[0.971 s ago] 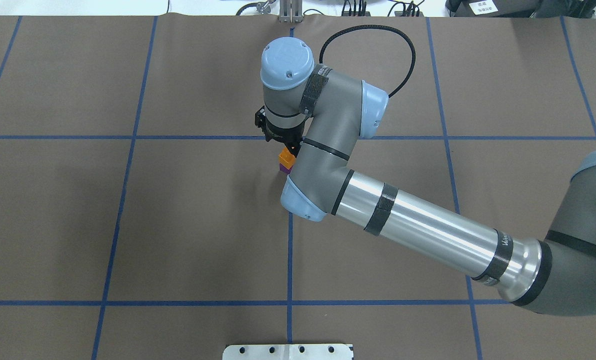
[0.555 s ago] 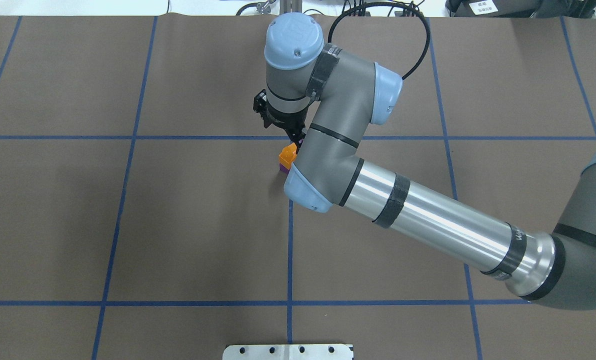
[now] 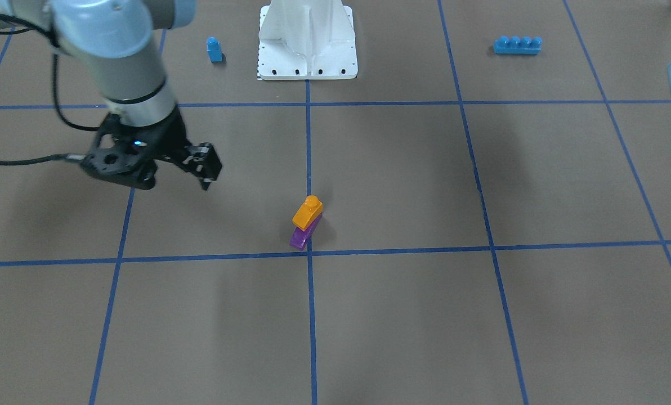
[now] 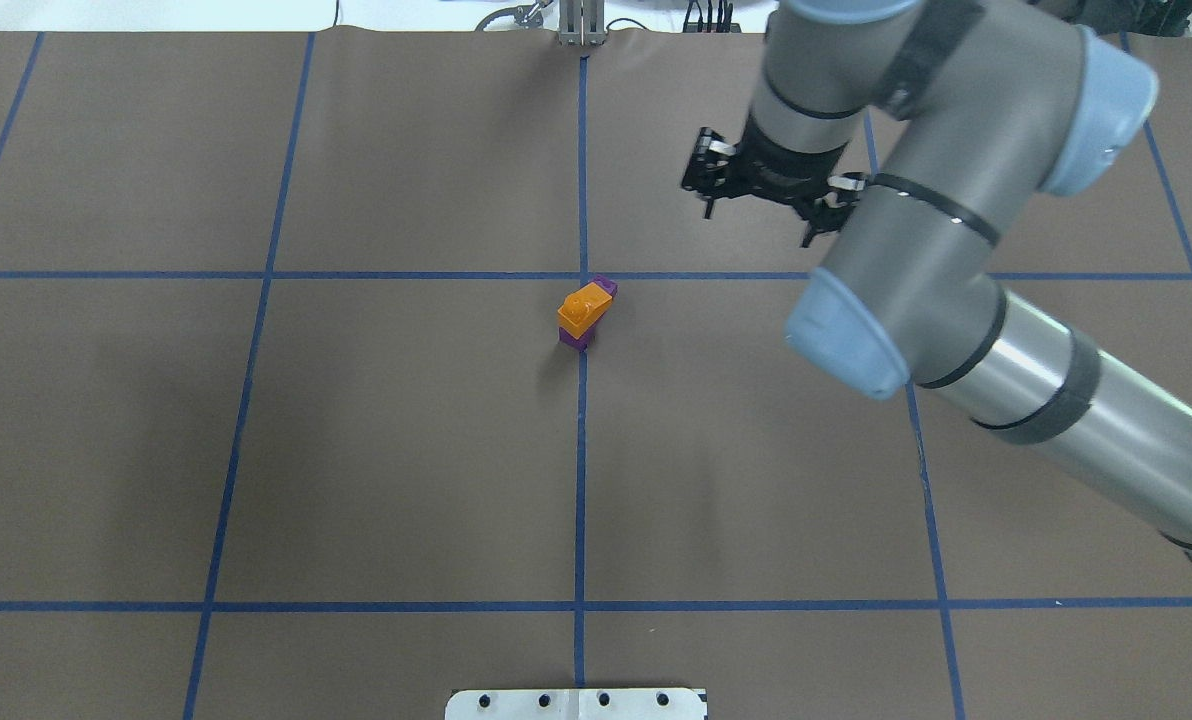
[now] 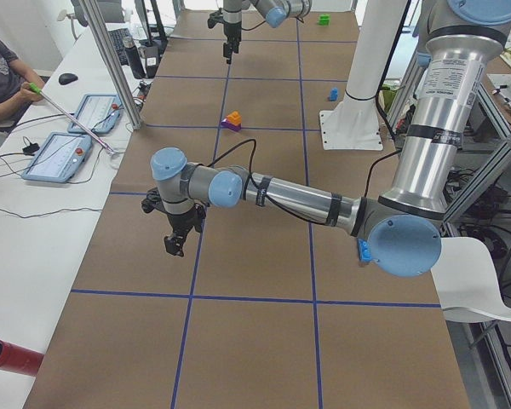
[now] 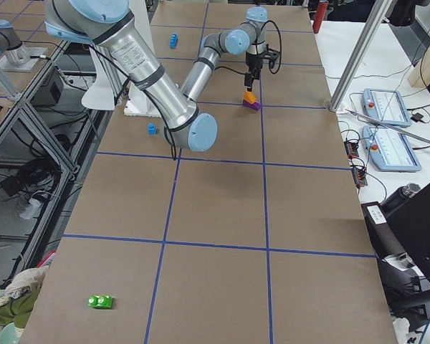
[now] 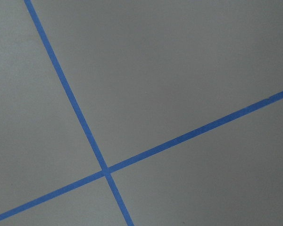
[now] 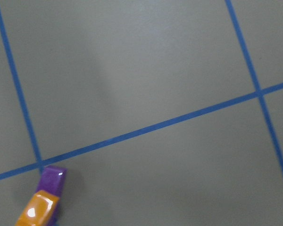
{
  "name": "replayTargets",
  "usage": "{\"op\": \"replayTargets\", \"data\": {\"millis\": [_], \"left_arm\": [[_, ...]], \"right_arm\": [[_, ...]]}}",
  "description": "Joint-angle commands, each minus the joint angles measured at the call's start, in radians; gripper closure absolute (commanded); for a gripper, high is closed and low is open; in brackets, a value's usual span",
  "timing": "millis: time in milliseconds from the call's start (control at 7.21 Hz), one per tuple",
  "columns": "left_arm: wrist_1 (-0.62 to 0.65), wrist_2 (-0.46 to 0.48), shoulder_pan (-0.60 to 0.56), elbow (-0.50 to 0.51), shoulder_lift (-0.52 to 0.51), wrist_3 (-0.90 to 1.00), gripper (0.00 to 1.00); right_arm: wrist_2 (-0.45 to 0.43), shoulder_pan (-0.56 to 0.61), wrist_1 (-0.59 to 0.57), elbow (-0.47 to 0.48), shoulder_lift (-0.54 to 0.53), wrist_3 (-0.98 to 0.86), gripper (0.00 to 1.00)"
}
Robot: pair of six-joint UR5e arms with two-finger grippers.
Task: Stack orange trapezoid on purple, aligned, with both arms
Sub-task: 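Open the right gripper and lift it away from the stack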
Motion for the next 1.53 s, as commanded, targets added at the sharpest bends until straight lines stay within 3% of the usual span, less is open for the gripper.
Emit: {"op": "replayTargets", "data": {"millis": [0,416,694,971,1387], "left_arm": [[-0.001,-0.003,-0.002,-0.002,0.016,0.000,0.00],[-0.004,-0.003,-0.017,-0.004,0.035,0.002,0.00],[-0.012,-0.002,-0.058,-0.016,0.074,0.073,0.00],[-0.035,-0.011,-0.118,-0.006,0.131,0.095,0.00],[-0.030,-0.048,-0.127,0.007,0.148,0.095,0.00]], "right_arm": [[0.112,0.249,-0.001,0.003,-0.234,-0.541,0.00],[0.188,0.487,0.001,-0.001,-0.506,-1.041,0.00],[0.174,0.510,0.036,-0.036,-0.551,-1.067,0.00],[0.175,0.520,0.274,-0.225,-0.588,-1.055,0.00],[0.224,0.591,0.344,-0.225,-0.640,-1.053,0.00]]}}
